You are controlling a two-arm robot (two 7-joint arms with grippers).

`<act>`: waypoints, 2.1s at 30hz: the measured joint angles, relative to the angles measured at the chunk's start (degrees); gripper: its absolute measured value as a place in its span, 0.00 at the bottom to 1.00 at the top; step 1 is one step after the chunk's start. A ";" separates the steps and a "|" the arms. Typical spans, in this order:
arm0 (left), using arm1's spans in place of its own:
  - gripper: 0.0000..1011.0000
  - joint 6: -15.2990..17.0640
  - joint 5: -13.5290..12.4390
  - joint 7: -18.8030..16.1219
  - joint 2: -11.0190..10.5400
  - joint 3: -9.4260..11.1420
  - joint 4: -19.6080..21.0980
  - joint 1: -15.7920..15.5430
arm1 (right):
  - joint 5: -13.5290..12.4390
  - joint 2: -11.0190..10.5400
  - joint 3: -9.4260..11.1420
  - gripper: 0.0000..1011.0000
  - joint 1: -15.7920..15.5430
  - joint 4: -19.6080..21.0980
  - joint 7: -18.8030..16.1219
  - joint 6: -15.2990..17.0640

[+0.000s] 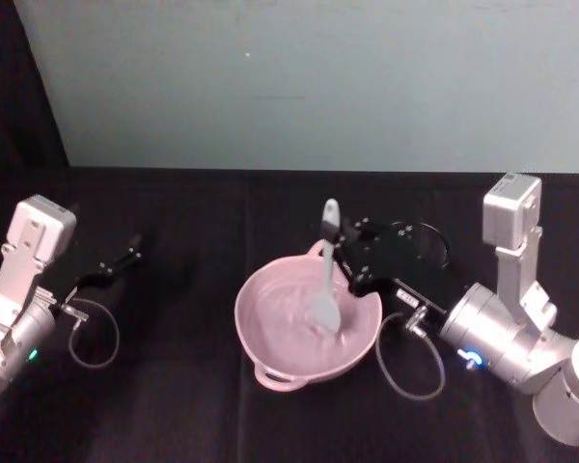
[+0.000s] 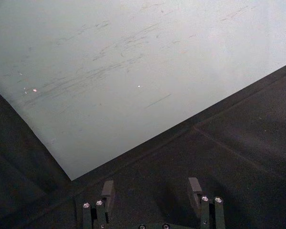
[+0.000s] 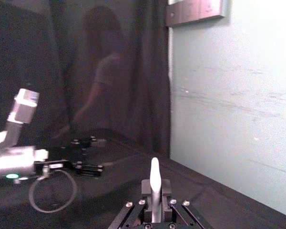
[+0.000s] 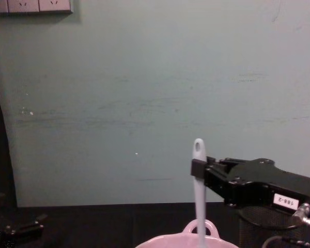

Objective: Use the one hand to pick up the spoon and stir the clear water in the bowl.

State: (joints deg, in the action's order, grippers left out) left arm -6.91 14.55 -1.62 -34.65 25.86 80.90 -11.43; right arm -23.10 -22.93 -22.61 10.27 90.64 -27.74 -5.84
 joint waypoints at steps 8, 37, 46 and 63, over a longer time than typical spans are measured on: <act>0.99 0.00 0.00 0.00 0.00 0.00 0.00 0.00 | 0.04 0.85 -2.54 0.12 -0.35 1.13 -1.14 0.11; 0.99 0.00 0.00 0.00 0.00 0.00 0.00 0.00 | -1.15 5.80 -1.12 0.12 7.57 -12.10 0.63 -2.00; 0.99 0.00 0.00 0.00 0.00 0.00 0.00 0.00 | -0.70 3.16 0.56 0.12 4.71 -8.22 1.08 -1.48; 0.99 0.00 0.00 0.00 0.00 0.00 0.00 0.00 | -0.31 2.38 -2.77 0.12 -0.62 0.33 -0.56 -0.38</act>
State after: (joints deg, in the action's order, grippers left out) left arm -6.91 14.55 -1.62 -34.64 25.86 80.90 -11.43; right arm -23.41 -20.55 -25.38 9.65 90.96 -28.29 -6.22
